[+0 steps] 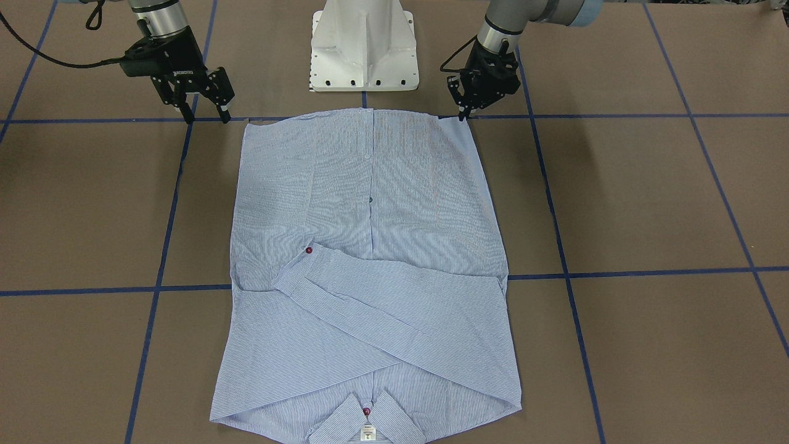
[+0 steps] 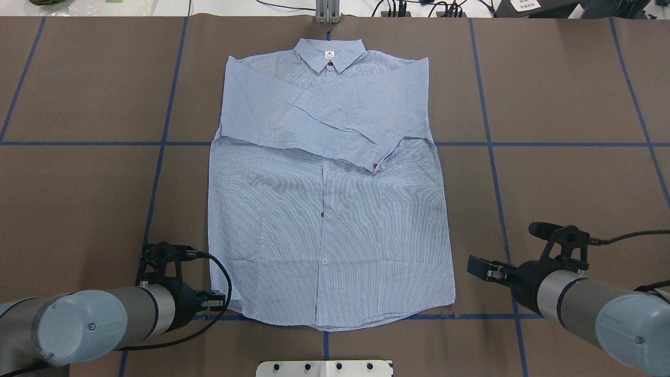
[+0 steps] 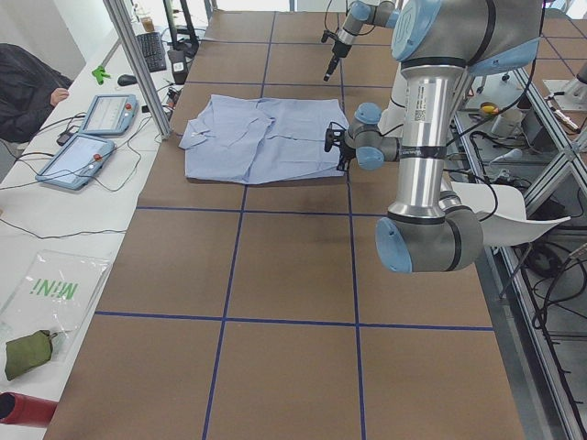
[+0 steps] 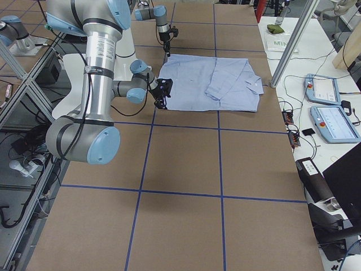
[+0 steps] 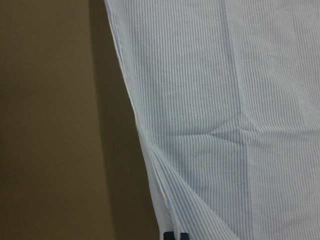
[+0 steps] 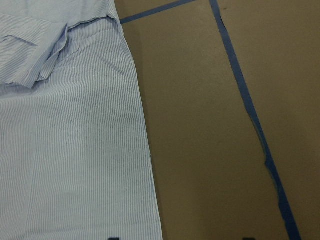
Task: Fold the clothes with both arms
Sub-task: 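Lower both grippers onto the hem corners and grasp them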
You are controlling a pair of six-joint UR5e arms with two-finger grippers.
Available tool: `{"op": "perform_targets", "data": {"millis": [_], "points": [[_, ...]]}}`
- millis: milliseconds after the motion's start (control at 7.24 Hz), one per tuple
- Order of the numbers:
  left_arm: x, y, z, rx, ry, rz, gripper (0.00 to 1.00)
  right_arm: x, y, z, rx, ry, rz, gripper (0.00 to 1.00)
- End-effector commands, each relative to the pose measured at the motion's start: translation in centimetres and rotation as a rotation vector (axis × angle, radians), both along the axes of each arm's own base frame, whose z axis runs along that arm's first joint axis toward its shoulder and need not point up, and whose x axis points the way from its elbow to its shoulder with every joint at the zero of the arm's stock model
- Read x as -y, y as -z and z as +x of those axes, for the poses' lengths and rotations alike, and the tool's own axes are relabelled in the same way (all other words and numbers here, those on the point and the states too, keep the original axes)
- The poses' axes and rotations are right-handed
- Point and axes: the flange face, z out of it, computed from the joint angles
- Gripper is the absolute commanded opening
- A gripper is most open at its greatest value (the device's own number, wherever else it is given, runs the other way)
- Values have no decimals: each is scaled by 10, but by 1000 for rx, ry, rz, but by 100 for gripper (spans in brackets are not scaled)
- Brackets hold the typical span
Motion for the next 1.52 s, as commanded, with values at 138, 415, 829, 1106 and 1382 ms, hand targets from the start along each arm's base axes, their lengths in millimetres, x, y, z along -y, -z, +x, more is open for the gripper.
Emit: {"op": "perform_targets", "data": {"millis": [138, 415, 829, 1106, 1382], "points": [[4, 8, -1, -11, 28, 20, 0, -36, -9, -33, -46, -19, -15, 46], [4, 11, -3, -19, 29, 21, 0, -38, -7, -89, -32, -47, 10, 47], [3, 13, -4, -23, 28, 22, 0, -40, -9, -92, -36, -42, 11, 48], [3, 14, -4, -26, 28, 23, 0, -46, -15, -92, -78, -41, 24, 48], [3, 14, -4, -26, 28, 23, 0, -51, -17, -95, -84, -32, 25, 48]]}}
